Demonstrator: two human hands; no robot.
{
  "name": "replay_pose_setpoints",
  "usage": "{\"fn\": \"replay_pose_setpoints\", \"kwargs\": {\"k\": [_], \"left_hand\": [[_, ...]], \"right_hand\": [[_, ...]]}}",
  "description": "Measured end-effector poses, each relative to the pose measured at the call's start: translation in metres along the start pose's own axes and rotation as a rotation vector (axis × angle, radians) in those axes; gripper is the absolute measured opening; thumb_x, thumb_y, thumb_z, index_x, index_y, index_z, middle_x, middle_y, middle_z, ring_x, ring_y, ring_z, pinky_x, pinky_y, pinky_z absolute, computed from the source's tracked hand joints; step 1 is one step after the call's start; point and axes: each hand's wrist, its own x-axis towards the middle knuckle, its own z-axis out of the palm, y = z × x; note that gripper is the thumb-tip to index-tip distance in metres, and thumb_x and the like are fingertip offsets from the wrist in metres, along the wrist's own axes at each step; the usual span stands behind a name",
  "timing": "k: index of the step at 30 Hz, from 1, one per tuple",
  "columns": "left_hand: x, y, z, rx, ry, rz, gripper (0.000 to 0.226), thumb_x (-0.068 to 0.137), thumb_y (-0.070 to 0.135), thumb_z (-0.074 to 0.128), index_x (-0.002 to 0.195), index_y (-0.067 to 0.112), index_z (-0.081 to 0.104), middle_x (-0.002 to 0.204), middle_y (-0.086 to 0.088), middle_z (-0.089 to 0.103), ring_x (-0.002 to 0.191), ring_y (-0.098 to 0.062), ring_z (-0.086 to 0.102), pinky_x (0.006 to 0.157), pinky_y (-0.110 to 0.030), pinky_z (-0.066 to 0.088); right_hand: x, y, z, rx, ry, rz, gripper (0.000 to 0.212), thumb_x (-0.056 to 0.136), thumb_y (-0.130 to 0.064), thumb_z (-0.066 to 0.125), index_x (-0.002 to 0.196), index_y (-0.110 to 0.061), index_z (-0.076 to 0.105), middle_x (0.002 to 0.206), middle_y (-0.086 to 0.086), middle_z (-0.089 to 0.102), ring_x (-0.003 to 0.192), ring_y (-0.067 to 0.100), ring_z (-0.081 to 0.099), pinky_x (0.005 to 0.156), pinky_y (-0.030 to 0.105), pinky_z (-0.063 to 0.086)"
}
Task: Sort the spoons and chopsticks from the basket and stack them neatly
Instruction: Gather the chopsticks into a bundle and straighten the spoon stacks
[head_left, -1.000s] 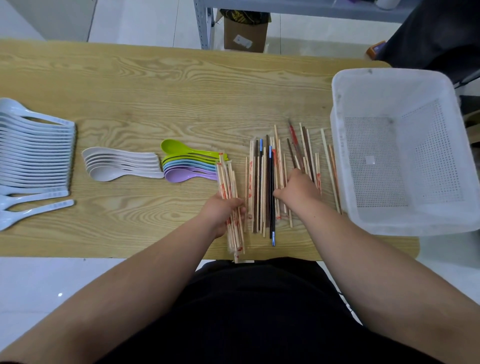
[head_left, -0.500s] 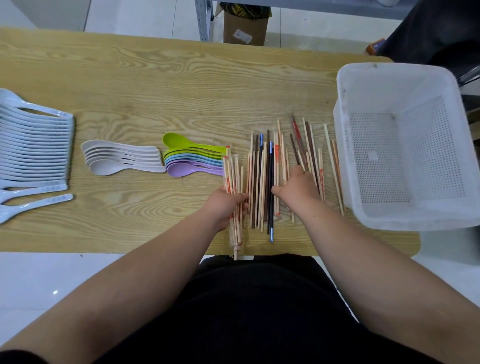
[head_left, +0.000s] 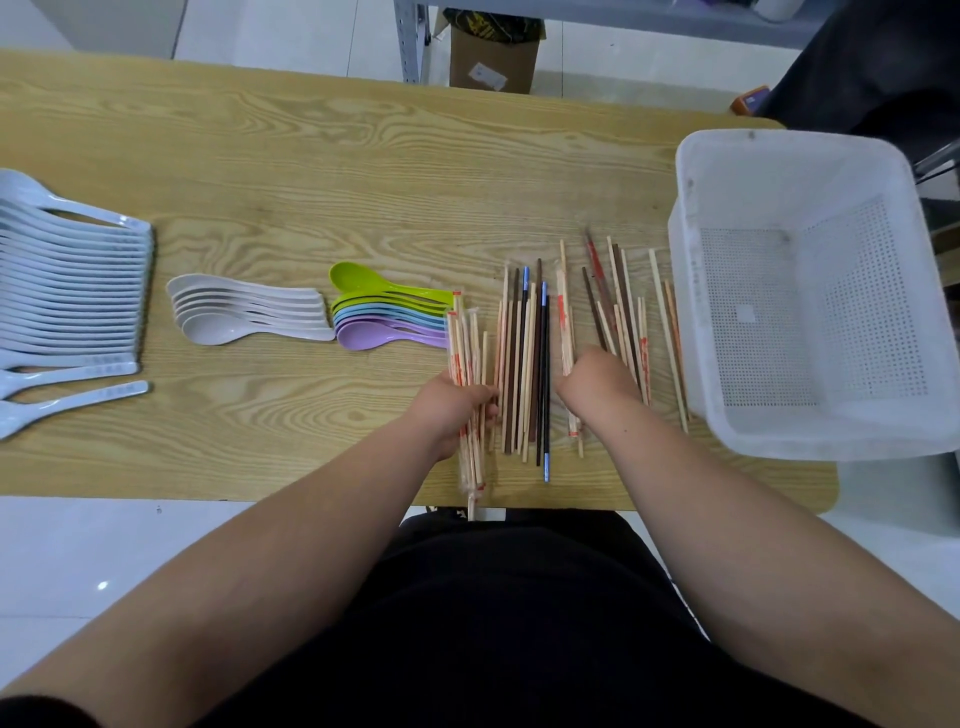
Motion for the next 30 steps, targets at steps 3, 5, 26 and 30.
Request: {"fn": "replay_pose_setpoints", "kwargs": {"k": [3, 5, 26, 30], "left_hand": [[-0.001, -0.001, -0.001, 0.009, 0.008, 0.004, 0.028, 0.090, -0.002, 0.066, 0.117, -0.006, 0.058, 0.083, -0.016, 0.068, 0.060, -0.019, 0.067, 0.060, -0.033, 0.058], [-0.001, -0.001, -0.002, 0.021, 0.013, 0.009, 0.025, 0.091, -0.002, 0.065, 0.114, -0.007, 0.060, 0.081, -0.015, 0.068, 0.059, -0.018, 0.066, 0.060, -0.035, 0.059], [-0.016, 0.013, 0.008, -0.050, 0.028, 0.079, 0.014, 0.090, -0.005, 0.059, 0.104, -0.001, 0.059, 0.073, -0.013, 0.061, 0.059, -0.020, 0.061, 0.048, -0.029, 0.051], [-0.024, 0.018, 0.016, -0.043, 0.033, 0.081, 0.011, 0.090, -0.005, 0.062, 0.099, 0.001, 0.061, 0.069, -0.011, 0.062, 0.056, -0.017, 0.061, 0.047, -0.029, 0.053]], "right_hand": [[-0.001, -0.001, -0.001, -0.059, -0.009, 0.012, 0.039, 0.092, -0.011, 0.058, 0.131, -0.010, 0.053, 0.113, 0.010, 0.061, 0.091, 0.029, 0.064, 0.063, 0.034, 0.052], [-0.002, -0.001, -0.001, -0.078, -0.002, 0.016, 0.041, 0.093, -0.002, 0.052, 0.133, -0.009, 0.050, 0.103, 0.009, 0.059, 0.088, 0.029, 0.064, 0.064, 0.036, 0.053], [-0.018, 0.010, 0.008, -0.244, -0.147, 0.048, 0.025, 0.097, -0.031, 0.056, 0.108, -0.011, 0.065, 0.083, 0.005, 0.059, 0.067, 0.022, 0.058, 0.048, 0.029, 0.039], [-0.022, 0.021, 0.008, -0.310, -0.094, -0.043, 0.029, 0.098, -0.042, 0.055, 0.102, -0.015, 0.063, 0.077, 0.002, 0.053, 0.061, 0.019, 0.051, 0.047, 0.029, 0.037]]}}
